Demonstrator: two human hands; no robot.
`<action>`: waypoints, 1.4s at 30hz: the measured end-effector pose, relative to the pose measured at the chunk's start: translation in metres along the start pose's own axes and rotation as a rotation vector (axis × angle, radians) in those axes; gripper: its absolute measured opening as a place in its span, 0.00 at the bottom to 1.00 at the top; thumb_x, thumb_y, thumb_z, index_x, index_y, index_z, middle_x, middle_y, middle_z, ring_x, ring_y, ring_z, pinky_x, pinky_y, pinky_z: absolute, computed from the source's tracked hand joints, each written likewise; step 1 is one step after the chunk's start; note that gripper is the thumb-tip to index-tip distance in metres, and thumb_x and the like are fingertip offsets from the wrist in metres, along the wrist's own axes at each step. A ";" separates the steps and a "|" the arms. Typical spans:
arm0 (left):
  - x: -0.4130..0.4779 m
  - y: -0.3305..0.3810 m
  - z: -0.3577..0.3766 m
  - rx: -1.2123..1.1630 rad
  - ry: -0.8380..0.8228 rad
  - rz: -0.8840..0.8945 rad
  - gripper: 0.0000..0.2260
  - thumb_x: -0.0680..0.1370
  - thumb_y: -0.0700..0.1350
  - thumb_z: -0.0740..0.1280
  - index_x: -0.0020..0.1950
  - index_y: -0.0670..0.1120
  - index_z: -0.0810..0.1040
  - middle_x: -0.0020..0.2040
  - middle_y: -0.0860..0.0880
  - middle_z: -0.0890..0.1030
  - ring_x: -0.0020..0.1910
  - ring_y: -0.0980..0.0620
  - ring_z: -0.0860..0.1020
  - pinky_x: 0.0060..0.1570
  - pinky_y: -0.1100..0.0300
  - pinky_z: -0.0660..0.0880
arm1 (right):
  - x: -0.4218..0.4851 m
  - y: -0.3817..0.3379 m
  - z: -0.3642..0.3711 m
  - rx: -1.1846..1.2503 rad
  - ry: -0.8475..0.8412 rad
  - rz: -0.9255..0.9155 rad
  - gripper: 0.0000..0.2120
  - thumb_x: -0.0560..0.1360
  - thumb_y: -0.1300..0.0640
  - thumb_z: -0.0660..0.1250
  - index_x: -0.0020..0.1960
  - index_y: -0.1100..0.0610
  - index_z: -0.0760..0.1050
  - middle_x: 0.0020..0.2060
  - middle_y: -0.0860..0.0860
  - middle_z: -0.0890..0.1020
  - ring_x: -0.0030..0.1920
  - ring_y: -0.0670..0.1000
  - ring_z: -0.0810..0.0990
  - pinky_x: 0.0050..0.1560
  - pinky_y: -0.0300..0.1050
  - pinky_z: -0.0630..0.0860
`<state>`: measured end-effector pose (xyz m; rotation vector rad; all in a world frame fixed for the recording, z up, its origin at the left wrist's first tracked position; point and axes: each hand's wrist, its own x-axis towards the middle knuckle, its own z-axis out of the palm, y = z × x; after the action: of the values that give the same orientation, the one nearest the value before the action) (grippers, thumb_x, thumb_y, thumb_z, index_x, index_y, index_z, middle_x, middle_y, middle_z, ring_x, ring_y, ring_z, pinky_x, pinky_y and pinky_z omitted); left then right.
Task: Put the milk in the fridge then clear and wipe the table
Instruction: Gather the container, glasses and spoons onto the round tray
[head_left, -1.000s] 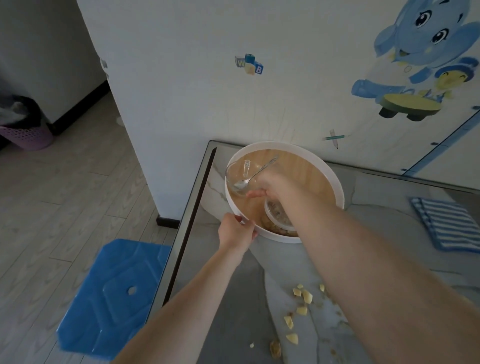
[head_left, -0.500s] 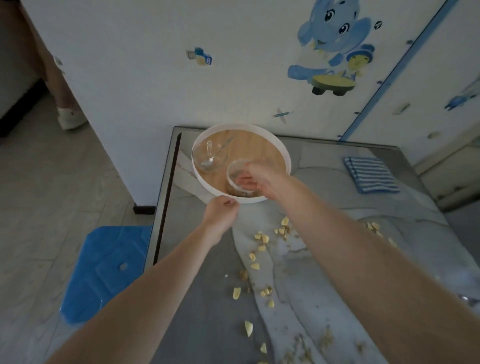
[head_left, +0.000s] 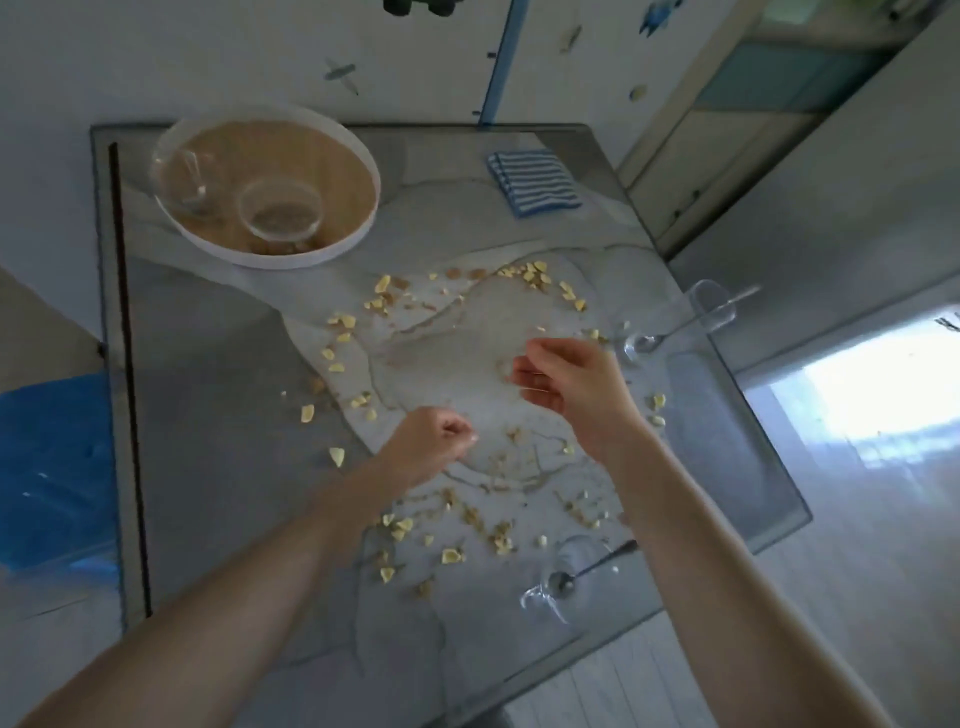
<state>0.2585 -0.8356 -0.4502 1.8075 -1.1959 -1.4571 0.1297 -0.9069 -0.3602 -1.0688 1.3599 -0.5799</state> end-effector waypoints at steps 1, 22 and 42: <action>-0.002 0.000 0.017 0.024 -0.034 0.005 0.08 0.76 0.43 0.64 0.45 0.39 0.80 0.40 0.44 0.81 0.40 0.48 0.79 0.46 0.56 0.74 | -0.008 0.010 -0.018 0.002 0.039 0.016 0.04 0.76 0.62 0.63 0.43 0.58 0.75 0.35 0.53 0.80 0.35 0.48 0.79 0.35 0.35 0.77; -0.030 -0.018 0.161 0.150 -0.016 -0.130 0.12 0.75 0.37 0.65 0.57 0.39 0.79 0.53 0.41 0.82 0.48 0.47 0.80 0.48 0.57 0.77 | -0.082 0.205 -0.129 -0.207 0.135 0.392 0.06 0.75 0.61 0.61 0.46 0.61 0.76 0.34 0.54 0.78 0.33 0.52 0.76 0.36 0.45 0.75; 0.035 -0.006 -0.080 -0.335 0.532 -0.109 0.02 0.73 0.39 0.69 0.44 0.44 0.82 0.31 0.51 0.78 0.26 0.59 0.76 0.37 0.62 0.75 | 0.080 0.042 0.048 -0.331 -0.092 -0.055 0.04 0.74 0.61 0.63 0.44 0.58 0.77 0.31 0.53 0.80 0.32 0.54 0.82 0.42 0.51 0.80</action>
<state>0.3375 -0.8735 -0.4490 1.8718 -0.5616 -1.0488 0.1800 -0.9433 -0.4411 -1.3864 1.3784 -0.3461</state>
